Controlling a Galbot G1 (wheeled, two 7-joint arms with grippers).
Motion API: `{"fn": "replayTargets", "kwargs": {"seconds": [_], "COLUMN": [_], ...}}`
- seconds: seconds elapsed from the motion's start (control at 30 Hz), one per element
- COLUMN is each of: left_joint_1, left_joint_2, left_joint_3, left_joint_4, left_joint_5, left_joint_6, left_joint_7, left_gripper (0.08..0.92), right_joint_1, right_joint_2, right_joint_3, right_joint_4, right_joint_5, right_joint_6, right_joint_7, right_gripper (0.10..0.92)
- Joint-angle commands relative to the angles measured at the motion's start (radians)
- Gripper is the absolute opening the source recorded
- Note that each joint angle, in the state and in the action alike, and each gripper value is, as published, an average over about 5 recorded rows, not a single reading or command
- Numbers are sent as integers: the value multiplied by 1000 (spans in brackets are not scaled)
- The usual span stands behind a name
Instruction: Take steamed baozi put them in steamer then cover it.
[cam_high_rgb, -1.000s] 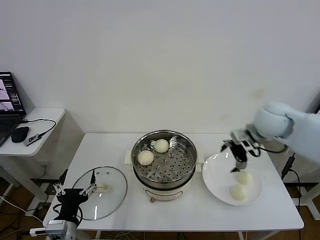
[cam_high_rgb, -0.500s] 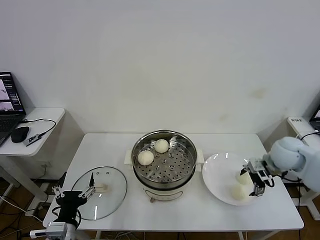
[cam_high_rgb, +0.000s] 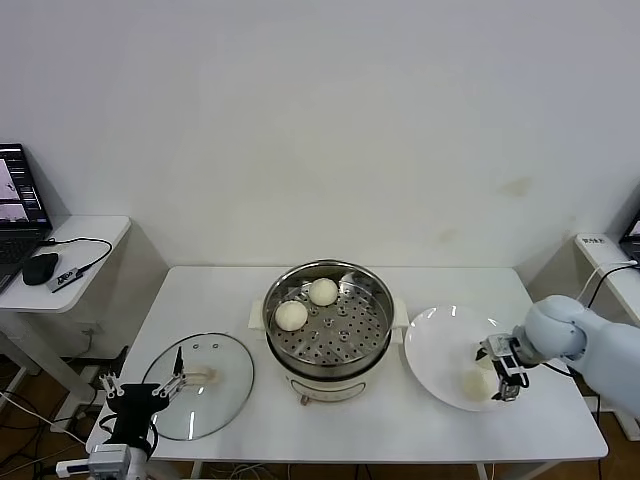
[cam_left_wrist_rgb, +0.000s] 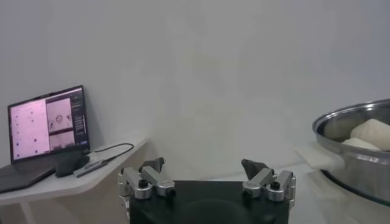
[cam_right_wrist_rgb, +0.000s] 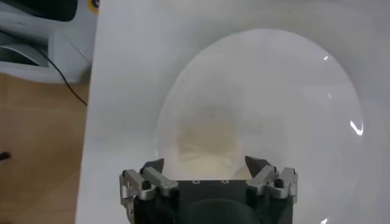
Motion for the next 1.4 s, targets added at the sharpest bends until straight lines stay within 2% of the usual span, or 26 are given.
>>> {"fn": "replayTargets", "kwargs": {"seconds": [0.03,0.4,0.5,0.67,0.83,1.13,1.4], "left_joint_1": [0,-3,-3,-2,0,-7,-12], "left_joint_2": [2,2,2,0,2,5,8], "left_joint_3": [-2,-3,-3,-3,-6,-1,11], "left_joint_4": [1,4,5,6,3,1,-1], "left_joint_5": [-1,-3,-3,-3,-3,-6,-4], "left_joint_6": [0,0,0,-1,-1,-1,-1], "left_joint_7": [1,1,0,0,0,0,0], "left_gripper": [823,823,823,823,823,823,823], "right_joint_1": [-65,-72,-73,-64,-7,269,552], "right_joint_2": [63,89,91,87,63,15,66], "right_joint_3": [47,45,45,46,36,-66,-196], "right_joint_4": [-86,-100,-101,-98,-77,-29,-21], "right_joint_5": [-33,-32,-32,-29,-5,100,206], "right_joint_6": [-2,-10,-13,-14,-8,-9,-18], "right_joint_7": [16,11,10,3,-34,-90,-105], "right_gripper": [823,816,774,660,606,608,611]}}
